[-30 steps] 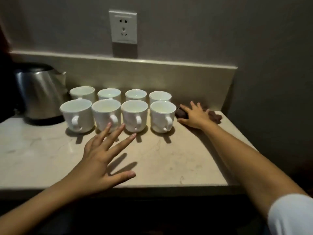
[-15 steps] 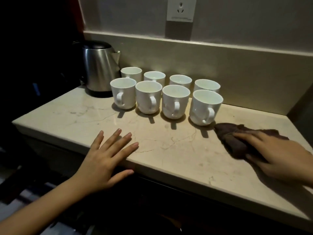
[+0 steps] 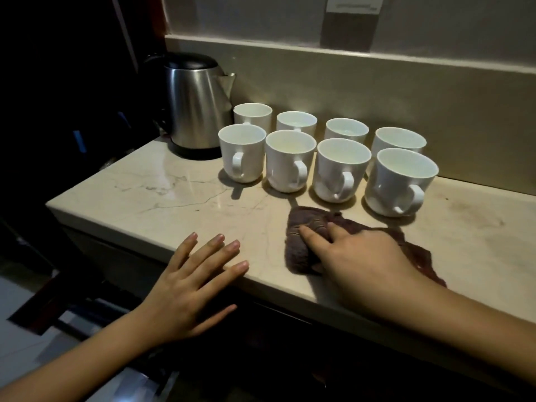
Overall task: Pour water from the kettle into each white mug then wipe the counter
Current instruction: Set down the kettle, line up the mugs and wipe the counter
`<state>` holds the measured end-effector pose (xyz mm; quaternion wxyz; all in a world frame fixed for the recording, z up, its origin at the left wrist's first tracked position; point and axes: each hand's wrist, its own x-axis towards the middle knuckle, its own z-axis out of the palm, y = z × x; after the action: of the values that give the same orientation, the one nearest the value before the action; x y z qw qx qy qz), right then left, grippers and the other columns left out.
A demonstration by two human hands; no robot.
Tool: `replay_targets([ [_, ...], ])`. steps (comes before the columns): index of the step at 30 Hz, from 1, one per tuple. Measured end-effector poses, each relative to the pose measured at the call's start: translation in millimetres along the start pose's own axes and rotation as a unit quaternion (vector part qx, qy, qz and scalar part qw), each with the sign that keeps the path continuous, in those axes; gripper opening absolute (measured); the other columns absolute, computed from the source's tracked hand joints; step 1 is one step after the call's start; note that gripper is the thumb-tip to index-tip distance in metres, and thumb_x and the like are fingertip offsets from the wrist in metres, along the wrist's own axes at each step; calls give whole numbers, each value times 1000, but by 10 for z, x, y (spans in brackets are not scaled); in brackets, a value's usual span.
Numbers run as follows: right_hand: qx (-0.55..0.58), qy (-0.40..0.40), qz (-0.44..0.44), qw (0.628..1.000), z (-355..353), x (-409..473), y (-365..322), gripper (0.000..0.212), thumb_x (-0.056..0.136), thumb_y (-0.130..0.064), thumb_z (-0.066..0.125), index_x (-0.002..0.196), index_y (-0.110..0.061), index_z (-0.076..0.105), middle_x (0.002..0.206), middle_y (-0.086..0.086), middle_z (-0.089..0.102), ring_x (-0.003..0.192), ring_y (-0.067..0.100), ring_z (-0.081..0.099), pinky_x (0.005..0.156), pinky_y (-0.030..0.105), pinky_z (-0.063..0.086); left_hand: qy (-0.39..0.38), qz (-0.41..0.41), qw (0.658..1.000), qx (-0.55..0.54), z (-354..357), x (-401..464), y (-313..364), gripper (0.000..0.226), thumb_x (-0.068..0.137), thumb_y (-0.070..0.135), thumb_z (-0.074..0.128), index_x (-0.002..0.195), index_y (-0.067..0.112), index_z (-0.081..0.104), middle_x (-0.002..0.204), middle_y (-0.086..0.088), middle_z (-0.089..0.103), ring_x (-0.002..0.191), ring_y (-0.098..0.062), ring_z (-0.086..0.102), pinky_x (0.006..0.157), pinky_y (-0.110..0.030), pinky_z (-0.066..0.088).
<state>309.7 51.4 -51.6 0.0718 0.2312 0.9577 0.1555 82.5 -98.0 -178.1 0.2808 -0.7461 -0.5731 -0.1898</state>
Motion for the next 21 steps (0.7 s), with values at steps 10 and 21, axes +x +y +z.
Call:
replay_targets([
  [10,40,94,-70,992,-368,1146,-886,39,88,-23,49,125,-12,49,108,7,65,92,30,62,44,26,16,48,0,999,6,-43,-106,-117,39,85,33,64,117,14,53,123,-18,52,116,-38,54,100,-57,45],
  [21,49,47,30,997,274,-297,228,67,91,-53,30,134,-55,-21,152,-9,31,103,26,63,63,31,39,29,44,999,-4,4,-205,-335,75,77,37,69,145,20,43,139,-11,49,123,-34,50,103,-59,39],
])
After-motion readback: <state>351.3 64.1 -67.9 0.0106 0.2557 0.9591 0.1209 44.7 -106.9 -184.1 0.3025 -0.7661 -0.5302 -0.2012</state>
